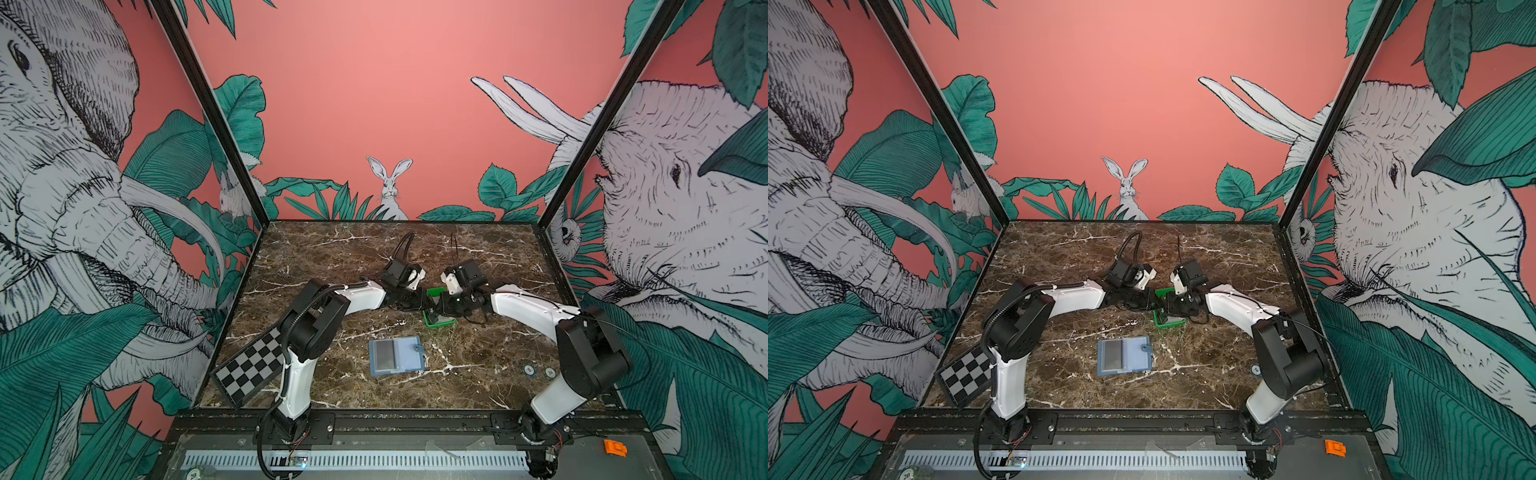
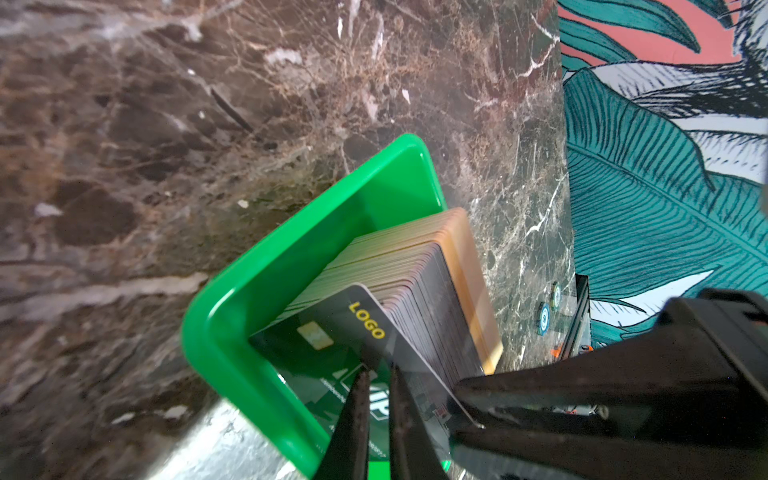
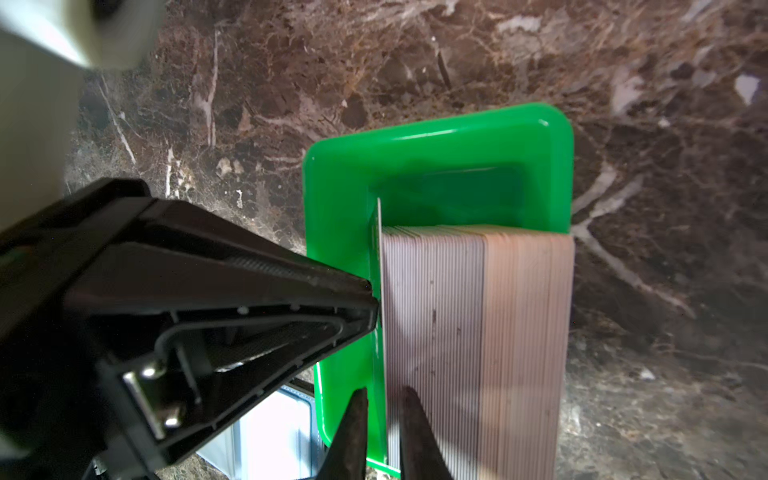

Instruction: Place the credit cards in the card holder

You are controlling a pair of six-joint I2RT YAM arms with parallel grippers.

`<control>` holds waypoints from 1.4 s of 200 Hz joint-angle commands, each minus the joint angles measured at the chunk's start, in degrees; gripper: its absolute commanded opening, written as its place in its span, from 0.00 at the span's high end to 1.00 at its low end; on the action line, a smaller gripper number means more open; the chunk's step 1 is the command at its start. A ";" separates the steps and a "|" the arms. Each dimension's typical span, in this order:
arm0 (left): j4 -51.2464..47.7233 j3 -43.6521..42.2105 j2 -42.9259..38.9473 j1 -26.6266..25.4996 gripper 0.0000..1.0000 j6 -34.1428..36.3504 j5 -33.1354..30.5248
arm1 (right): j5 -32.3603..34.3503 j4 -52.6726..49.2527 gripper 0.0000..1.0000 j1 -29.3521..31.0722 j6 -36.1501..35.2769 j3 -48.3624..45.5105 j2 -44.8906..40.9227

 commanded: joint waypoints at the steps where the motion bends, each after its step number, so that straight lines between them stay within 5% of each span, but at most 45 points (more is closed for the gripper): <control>1: -3.53 0.11 1.54 -0.05 0.86 0.46 -1.47 | 0.97 0.30 0.86 0.52 -0.12 -0.83 0.50; 180: -3.73 0.27 0.77 -0.05 0.86 0.64 -1.72 | 3.89 -1.11 1.00 1.13 -0.50 -0.65 -0.85; 280: -2.67 -1.10 -4.11 -0.05 0.86 1.10 -3.40 | 5.61 -1.53 1.00 1.13 0.89 -1.70 -6.25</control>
